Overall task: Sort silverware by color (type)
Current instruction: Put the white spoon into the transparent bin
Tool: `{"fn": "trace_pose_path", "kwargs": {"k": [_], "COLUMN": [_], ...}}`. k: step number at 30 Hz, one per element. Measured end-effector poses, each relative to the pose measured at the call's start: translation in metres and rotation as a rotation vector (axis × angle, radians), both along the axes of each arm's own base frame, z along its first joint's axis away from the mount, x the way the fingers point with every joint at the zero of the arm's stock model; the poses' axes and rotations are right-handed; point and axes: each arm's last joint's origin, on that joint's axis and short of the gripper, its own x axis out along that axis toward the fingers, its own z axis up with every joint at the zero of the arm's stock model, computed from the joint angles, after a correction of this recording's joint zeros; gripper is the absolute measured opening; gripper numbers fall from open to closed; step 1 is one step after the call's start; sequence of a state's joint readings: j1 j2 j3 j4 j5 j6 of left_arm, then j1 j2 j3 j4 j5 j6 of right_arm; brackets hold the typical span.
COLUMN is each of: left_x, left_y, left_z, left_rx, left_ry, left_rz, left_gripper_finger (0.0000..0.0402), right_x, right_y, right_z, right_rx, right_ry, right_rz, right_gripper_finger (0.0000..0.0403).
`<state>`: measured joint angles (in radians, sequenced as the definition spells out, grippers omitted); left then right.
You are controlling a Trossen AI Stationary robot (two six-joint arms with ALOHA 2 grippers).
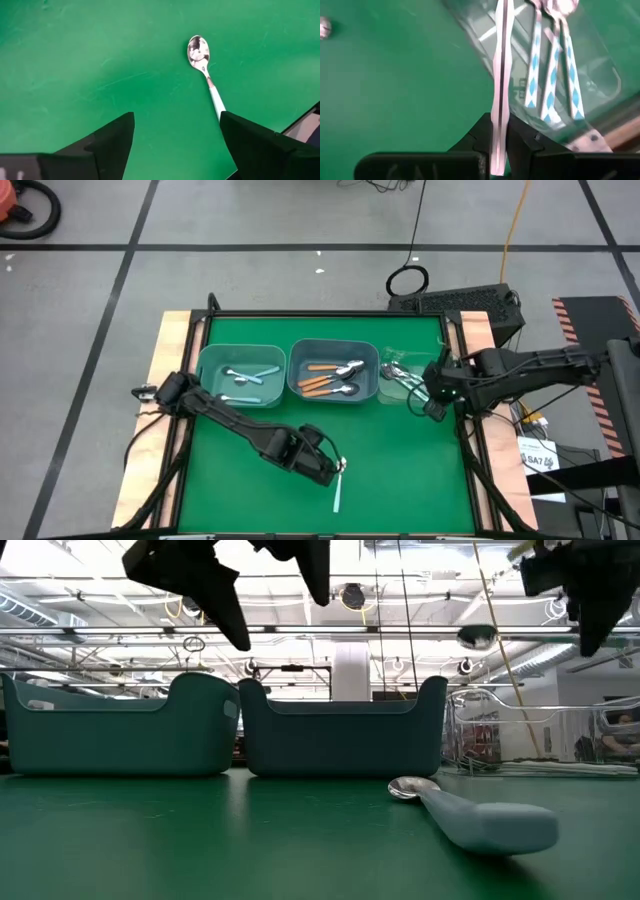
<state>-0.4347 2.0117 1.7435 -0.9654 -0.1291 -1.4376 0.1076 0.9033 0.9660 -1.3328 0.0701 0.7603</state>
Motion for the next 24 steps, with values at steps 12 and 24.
{"fn": "trace_pose_path", "kwargs": {"k": [12, 24], "left_x": [0.001, -0.005], "left_y": [-0.003, -0.022], "left_z": [0.001, 0.002], "left_rx": [-0.017, -0.031], "left_ry": [-0.019, -0.060], "left_rz": [0.017, -0.020], "left_gripper_finger": [0.0289, 0.0289], "right_x": [0.006, 0.013], "right_y": [-0.019, -0.037], "right_z": [-0.017, -0.065], "right_rx": [-0.136, -0.149], "right_ry": [0.179, 0.419], "right_rz": [0.154, 0.191], "right_gripper_finger": [0.0034, 0.0054]}}
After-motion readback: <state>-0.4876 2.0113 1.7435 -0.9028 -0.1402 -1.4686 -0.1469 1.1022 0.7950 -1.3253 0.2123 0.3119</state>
